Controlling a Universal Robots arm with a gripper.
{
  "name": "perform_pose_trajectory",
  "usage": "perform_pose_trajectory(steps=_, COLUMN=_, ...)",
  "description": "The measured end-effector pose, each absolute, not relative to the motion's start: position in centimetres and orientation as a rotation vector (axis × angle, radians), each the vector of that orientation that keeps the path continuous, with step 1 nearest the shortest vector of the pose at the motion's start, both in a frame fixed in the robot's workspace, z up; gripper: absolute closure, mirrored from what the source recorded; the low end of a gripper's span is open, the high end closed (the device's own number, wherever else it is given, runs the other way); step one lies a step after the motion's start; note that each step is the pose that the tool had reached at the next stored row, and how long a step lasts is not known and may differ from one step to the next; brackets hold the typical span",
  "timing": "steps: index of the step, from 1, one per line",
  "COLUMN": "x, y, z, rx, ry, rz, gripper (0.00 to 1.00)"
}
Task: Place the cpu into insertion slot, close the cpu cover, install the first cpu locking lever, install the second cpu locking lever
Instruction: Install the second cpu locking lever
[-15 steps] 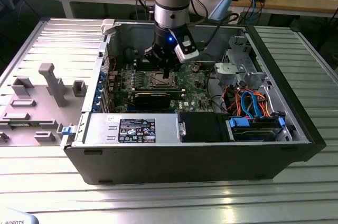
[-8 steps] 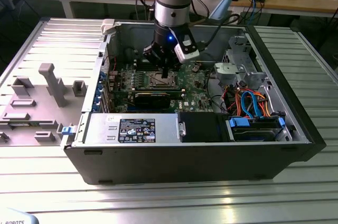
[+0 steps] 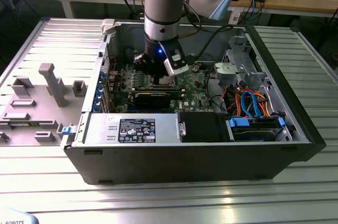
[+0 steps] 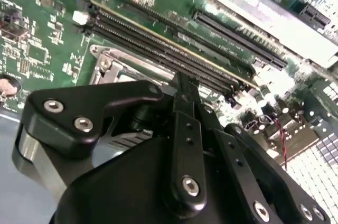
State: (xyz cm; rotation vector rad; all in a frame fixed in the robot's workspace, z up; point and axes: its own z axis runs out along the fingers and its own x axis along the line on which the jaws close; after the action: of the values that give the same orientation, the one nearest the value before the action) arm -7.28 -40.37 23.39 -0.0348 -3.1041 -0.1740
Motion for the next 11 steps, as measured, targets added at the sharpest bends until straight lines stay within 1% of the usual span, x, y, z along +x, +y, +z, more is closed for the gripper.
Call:
perform_pose_trajectory(steps=1, x=-8.12, y=-40.90, z=23.39, rx=-0.034, ry=-3.101, rz=-0.223, gripper=0.89)
perform_pose_trajectory(steps=6, x=-8.39, y=-41.00, z=23.37, rx=-0.033, ry=-3.096, rz=-0.274, gripper=0.89)
perform_pose_trajectory(steps=8, x=-8.47, y=-41.41, z=23.37, rx=-0.033, ry=-3.093, rz=-0.310, gripper=0.89)
perform_pose_trajectory(steps=11, x=-8.48, y=-41.75, z=23.34, rx=-0.032, ry=-3.091, rz=-0.327, gripper=0.89)
